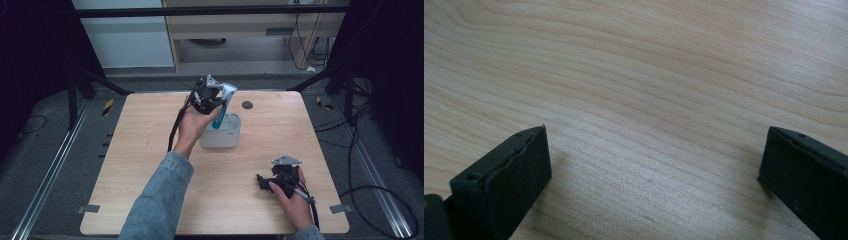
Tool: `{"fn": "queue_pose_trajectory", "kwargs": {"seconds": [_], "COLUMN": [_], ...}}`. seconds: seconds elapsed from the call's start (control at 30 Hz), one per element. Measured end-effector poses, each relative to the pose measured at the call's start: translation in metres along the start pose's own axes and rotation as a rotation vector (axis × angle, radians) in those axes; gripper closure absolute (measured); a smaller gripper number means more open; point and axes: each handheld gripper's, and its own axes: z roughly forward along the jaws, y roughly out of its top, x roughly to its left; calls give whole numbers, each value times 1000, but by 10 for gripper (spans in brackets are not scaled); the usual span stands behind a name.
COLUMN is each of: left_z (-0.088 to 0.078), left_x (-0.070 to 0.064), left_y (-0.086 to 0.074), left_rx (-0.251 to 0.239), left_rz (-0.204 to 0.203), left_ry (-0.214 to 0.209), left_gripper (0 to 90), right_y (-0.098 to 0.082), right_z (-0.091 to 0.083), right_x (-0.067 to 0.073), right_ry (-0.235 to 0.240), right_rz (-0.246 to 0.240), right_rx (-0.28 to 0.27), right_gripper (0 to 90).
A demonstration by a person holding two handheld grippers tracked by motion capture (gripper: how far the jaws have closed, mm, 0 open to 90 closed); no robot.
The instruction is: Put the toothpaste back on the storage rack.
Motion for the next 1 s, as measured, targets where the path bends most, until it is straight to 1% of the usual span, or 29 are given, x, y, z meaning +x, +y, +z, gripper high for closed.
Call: {"fn": "queue_pose_trajectory", "kwargs": {"seconds": [0.2,0.23,0.53,0.6,0.8,1.0], "left_z": [5,6,15,16,20,21], "left_x": [-1,-1,1,1,0,1], "left_y": [-7,-8,-15,-18,-22,-24], "left_rx": [9,17,37,35,49,50], "left_rz": [-3,0,3,10,10,6], "left_ry": [-2,-2,-3,1,0,-2], "left_gripper": [813,813,813,813,812,812], "right_y": [0,0,0,0,0,0], "right_z": [0,0,0,0,0,0], "right_x": [0,0,0,0,0,0], "right_ry": [0,-1,2,1,1,2], "right_rz": [0,-2,1,1,2,3], "right_rx": [0,-1,-3,-2,-1,-1], "right_gripper": [3,4,3,3,4,4]}}
